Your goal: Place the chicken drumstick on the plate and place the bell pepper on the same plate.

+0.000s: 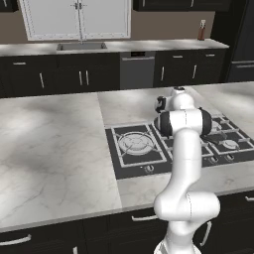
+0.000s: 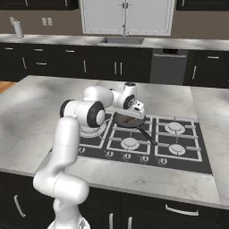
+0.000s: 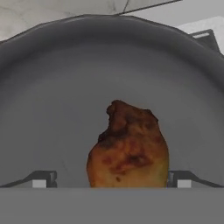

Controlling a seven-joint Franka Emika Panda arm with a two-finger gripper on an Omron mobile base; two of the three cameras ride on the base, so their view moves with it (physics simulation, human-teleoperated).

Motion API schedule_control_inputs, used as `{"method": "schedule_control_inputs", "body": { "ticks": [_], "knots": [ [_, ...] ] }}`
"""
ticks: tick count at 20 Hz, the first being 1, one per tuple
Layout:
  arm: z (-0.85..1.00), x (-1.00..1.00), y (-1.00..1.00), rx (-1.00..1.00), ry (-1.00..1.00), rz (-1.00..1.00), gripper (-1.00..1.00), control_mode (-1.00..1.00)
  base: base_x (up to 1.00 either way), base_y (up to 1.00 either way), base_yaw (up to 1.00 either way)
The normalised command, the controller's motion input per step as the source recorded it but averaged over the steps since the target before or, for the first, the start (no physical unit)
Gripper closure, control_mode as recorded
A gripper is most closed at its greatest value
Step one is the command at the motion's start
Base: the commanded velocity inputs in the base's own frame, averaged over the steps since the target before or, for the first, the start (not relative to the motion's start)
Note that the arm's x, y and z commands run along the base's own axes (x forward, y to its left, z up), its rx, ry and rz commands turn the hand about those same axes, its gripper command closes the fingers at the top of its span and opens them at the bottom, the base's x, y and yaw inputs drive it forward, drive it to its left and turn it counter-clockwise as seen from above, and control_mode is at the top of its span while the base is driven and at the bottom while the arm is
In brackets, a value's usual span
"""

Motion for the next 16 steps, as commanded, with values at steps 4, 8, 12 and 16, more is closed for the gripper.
{"method": "schedule_control_inputs", "body": {
  "ticks": [4, 8, 12, 16],
  "knots": [
    [-0.13, 0.14, -0.05, 0.0, 0.06, 0.0, -1.0, -1.0, 0.0, 0.0, 0.0],
    [-0.14, 0.04, -0.04, 0.0, 0.05, 0.0, -1.0, -1.0, 0.0, 0.0, 0.0],
    [-0.13, 0.0, -0.01, 0.0, 0.04, 0.0, -1.0, -1.0, 0.0, 0.0, 0.0],
    [-0.12, 0.0, 0.0, 0.0, 0.02, 0.0, -1.0, -1.0, 0.0, 0.0, 0.0]
  ]
}}
